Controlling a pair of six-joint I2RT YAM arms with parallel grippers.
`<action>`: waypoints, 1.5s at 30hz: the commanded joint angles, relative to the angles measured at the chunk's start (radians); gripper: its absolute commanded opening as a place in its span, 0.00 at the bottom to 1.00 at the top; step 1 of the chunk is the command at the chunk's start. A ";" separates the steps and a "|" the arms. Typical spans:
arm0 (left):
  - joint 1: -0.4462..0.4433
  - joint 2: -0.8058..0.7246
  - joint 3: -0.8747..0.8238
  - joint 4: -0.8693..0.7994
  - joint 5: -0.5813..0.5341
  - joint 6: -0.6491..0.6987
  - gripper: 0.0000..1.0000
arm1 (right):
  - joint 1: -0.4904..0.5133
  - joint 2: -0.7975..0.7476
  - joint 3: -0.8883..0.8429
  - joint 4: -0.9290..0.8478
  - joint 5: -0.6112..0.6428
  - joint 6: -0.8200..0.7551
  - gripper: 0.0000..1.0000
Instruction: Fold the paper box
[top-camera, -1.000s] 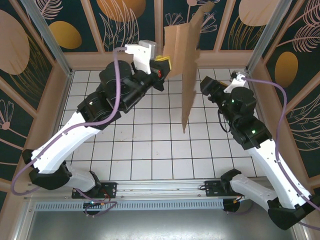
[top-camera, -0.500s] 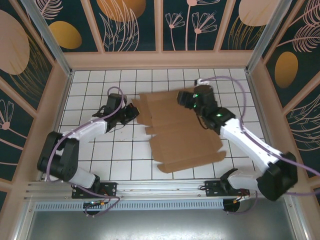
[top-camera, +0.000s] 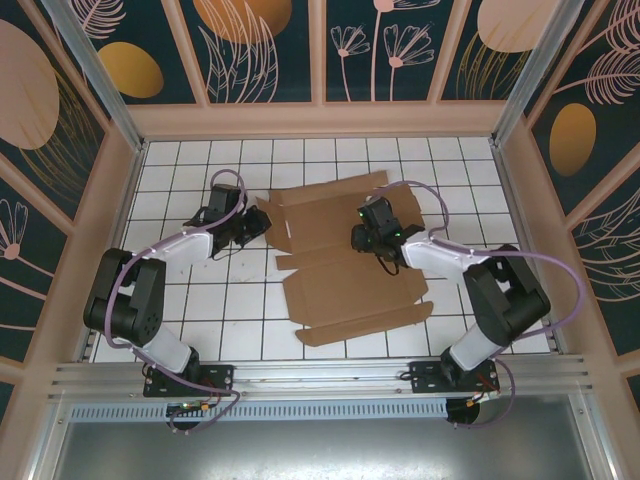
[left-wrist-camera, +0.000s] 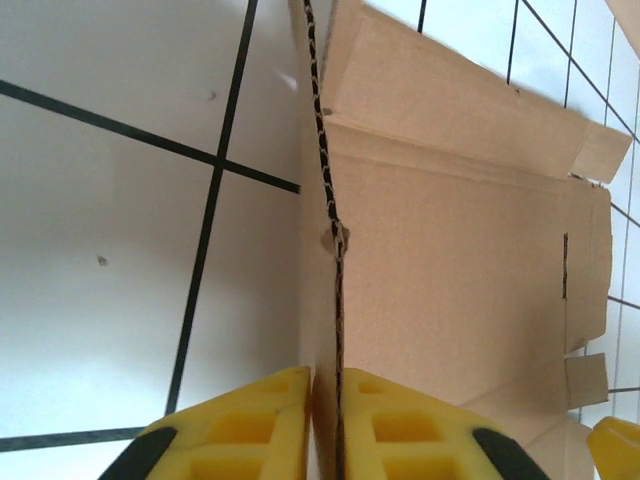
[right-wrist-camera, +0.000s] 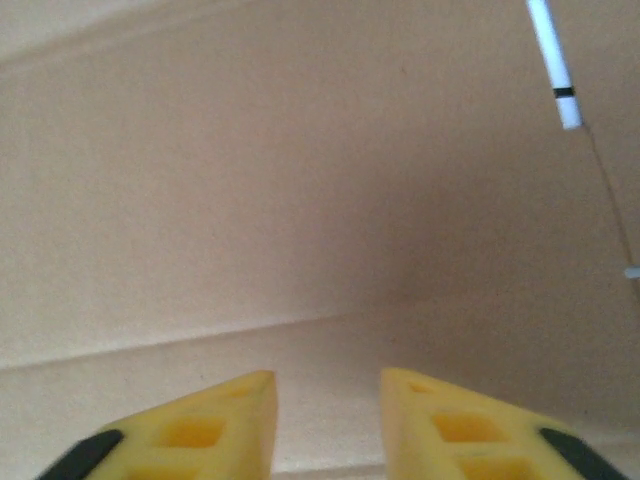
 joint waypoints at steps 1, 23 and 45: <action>0.007 0.007 -0.007 -0.006 -0.003 0.038 0.21 | 0.029 0.084 0.006 0.001 -0.048 -0.013 0.18; 0.012 0.073 0.074 -0.086 -0.084 0.161 0.38 | 0.091 0.128 -0.014 -0.027 -0.091 -0.041 0.10; 0.015 0.142 0.148 -0.103 -0.067 0.203 0.22 | 0.090 0.108 -0.008 -0.004 -0.158 -0.038 0.11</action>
